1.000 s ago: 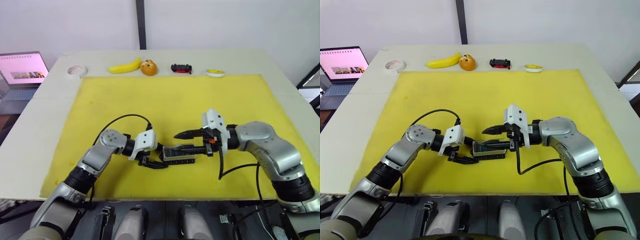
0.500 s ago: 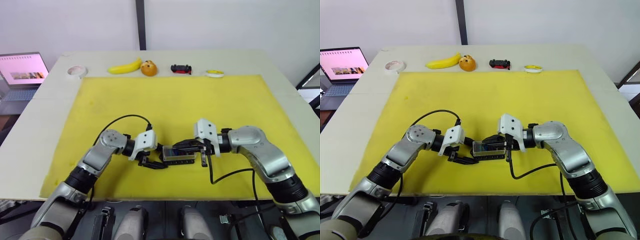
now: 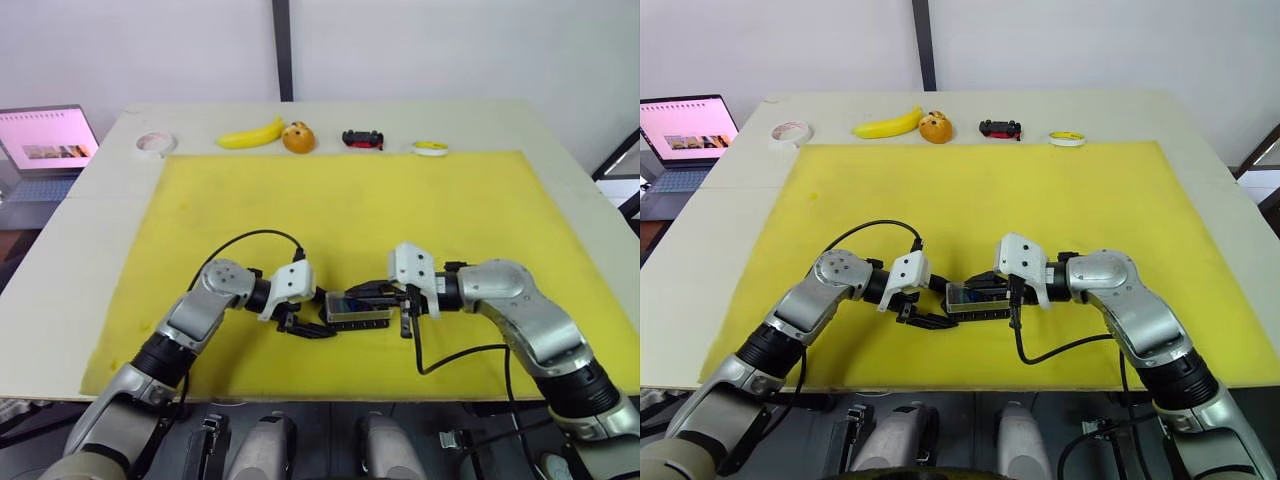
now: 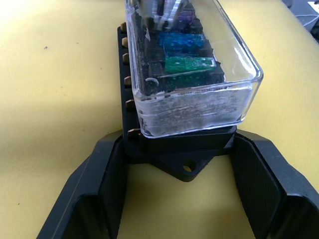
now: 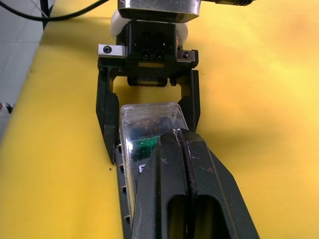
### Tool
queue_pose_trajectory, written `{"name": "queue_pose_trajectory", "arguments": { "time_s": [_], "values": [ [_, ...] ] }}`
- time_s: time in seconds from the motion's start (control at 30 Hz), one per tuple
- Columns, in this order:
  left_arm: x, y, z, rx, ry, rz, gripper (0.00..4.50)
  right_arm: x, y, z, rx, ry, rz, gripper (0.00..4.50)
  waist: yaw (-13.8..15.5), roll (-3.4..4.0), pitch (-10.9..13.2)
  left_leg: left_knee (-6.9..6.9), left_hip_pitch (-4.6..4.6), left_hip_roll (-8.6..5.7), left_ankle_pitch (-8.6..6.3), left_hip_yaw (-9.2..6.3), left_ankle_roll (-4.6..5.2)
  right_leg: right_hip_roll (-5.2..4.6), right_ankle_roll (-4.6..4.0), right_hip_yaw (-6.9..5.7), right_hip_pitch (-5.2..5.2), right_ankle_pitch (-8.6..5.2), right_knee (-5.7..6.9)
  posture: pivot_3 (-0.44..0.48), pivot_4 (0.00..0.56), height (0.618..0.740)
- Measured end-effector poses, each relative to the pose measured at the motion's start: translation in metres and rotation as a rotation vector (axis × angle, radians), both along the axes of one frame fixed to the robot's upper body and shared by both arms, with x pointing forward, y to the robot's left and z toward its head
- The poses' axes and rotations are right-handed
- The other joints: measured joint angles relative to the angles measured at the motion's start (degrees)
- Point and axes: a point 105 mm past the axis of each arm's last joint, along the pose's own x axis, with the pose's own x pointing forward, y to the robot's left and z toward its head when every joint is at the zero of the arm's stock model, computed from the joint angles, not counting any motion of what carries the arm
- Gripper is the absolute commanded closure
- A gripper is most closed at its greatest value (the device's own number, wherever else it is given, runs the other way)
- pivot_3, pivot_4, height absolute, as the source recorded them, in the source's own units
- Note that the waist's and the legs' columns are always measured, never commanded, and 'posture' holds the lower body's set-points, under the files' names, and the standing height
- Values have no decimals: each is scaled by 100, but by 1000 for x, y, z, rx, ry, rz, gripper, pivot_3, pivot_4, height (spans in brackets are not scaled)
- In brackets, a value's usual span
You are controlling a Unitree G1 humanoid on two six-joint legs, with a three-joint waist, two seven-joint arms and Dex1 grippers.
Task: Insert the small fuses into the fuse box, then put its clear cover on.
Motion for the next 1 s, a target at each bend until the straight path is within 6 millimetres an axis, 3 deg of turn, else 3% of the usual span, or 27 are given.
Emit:
{"name": "queue_pose_trajectory", "arguments": {
  "time_s": [1.0],
  "values": [
    [1, -2, -3, 19, -2, -1, 1970, -10, 3, -11, -61, 40, -30, 4460, 3, -7, -67, 0, 3, 0, -2, -2, 4, 0, 0, -2, 9, 0, -8, 0, 150, 740]
  ]
}}
